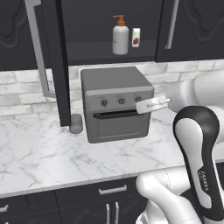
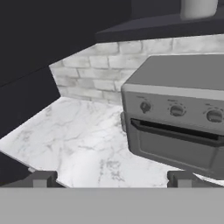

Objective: Pick the soap dispenser and soap dispenser from the cabinet and place them on the counter.

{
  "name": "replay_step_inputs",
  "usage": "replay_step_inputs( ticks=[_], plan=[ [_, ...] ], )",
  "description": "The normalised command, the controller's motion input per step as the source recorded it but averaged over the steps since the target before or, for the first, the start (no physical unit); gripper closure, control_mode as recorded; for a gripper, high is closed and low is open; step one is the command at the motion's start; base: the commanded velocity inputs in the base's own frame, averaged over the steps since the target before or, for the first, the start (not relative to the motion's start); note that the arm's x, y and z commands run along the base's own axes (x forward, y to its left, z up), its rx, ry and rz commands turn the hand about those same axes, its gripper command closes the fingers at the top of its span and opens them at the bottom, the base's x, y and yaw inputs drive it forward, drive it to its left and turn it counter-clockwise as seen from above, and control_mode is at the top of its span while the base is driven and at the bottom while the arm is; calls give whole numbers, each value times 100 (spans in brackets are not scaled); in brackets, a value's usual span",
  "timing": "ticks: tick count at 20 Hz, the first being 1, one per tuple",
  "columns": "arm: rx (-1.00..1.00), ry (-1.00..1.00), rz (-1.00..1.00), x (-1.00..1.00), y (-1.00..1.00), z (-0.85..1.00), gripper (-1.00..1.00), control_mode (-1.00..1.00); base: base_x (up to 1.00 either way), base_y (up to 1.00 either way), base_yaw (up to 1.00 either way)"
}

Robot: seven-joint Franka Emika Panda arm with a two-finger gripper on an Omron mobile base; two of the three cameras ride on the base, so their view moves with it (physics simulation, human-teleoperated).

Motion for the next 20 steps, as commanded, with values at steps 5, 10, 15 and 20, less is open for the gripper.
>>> replay_step_inputs(
  ticks=[5,10,15,20],
  plan=[
    [8,-13,-10,-11,-44,36,-100,-100,0,0,0],
    [2,-20,-13,-12,-40,38,-100,-100,0,0,0],
    [0,-20,-17,-8,-33,33,-100,-100,0,0,0],
    [0,-10,-17,-1,-34,13,-100,-100,0,0,0]
  ],
)
